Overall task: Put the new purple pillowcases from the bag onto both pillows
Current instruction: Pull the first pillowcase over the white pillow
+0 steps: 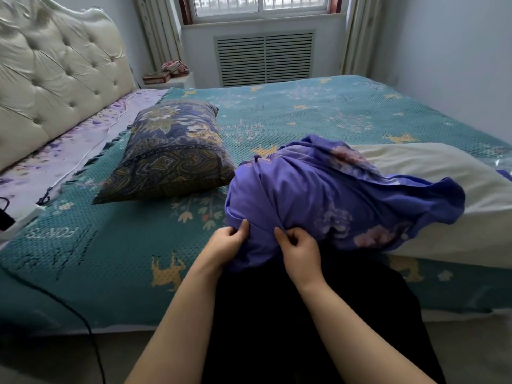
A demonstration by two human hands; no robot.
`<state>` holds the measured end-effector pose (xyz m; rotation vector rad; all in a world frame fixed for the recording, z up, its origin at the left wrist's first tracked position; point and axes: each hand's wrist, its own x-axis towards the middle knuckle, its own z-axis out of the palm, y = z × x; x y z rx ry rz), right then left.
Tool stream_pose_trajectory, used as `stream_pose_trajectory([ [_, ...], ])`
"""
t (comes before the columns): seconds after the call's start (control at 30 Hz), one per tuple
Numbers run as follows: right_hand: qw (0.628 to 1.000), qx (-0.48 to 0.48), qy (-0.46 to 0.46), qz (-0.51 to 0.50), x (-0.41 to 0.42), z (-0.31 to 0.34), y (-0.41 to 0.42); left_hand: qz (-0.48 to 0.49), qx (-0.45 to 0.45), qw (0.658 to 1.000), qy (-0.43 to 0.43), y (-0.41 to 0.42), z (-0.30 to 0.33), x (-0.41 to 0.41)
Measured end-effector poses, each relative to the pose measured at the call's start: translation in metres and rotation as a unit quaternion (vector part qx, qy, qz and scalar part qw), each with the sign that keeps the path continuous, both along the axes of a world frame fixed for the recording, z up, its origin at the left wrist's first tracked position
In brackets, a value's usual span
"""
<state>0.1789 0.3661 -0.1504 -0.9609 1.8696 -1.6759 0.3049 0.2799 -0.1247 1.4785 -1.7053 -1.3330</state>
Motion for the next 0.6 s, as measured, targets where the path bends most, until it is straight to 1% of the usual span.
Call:
stream_pose_trajectory([
  [0.03,1.000,0.004,0.004,-0.001,-0.004,0.000,0.000,0.033,0.043,0.995,0.082,-0.001,-0.001,-0.003],
  [0.07,1.000,0.003,0.010,-0.001,-0.006,0.002,0.000,0.062,0.086,0.981,0.162,-0.001,-0.001,-0.006],
  [0.1,1.000,-0.002,0.016,-0.002,-0.008,0.004,0.000,0.085,0.111,0.964,0.227,0.000,-0.001,-0.010],
  [0.13,1.000,-0.011,0.014,-0.006,-0.008,0.005,0.000,0.109,0.109,0.952,0.266,0.002,-0.002,-0.014],
  [0.17,1.000,-0.023,-0.001,-0.015,-0.007,0.006,0.000,0.130,0.082,0.950,0.270,0.003,-0.003,-0.017],
  [0.23,0.997,-0.050,-0.049,-0.035,-0.007,0.010,0.000,0.157,-0.011,0.970,0.187,0.009,-0.008,-0.021],
  [0.27,0.996,-0.055,-0.056,-0.034,-0.007,0.012,0.001,0.165,-0.038,0.976,0.139,0.012,-0.009,-0.021],
  [0.3,0.998,-0.049,-0.045,-0.022,-0.008,0.015,0.002,0.178,-0.035,0.976,0.118,0.012,-0.013,-0.020],
  [0.33,1.000,-0.023,-0.006,-0.001,-0.010,0.018,0.005,0.185,-0.005,0.975,0.120,0.011,-0.015,-0.017],
  [0.37,0.998,0.024,0.058,0.026,-0.012,0.021,0.006,0.183,0.025,0.974,0.131,0.008,-0.018,-0.013],
  [0.4,0.986,0.075,0.144,0.035,-0.012,0.024,0.008,0.163,0.050,0.977,0.130,0.005,-0.019,-0.008],
  [0.43,0.967,0.097,0.236,0.015,-0.012,0.028,0.010,0.131,0.061,0.982,0.120,0.005,-0.017,-0.005],
  [0.47,0.947,0.066,0.314,-0.016,-0.010,0.035,0.010,0.099,0.052,0.988,0.102,0.005,-0.016,-0.003],
  [0.5,0.927,0.001,0.374,-0.042,-0.006,0.043,0.007,0.072,0.031,0.994,0.079,0.004,-0.017,-0.001],
  [0.53,0.904,-0.062,0.419,-0.060,-0.003,0.051,0.001,0.050,0.001,0.998,0.033,0.006,-0.016,0.000],
  [0.57,0.883,-0.095,0.455,-0.071,0.001,0.061,-0.009,0.034,-0.033,0.999,-0.022,0.005,-0.017,0.002],
  [0.6,0.868,-0.081,0.484,-0.072,0.004,0.071,-0.021,0.023,-0.058,0.995,-0.083,0.008,-0.016,0.002],
])
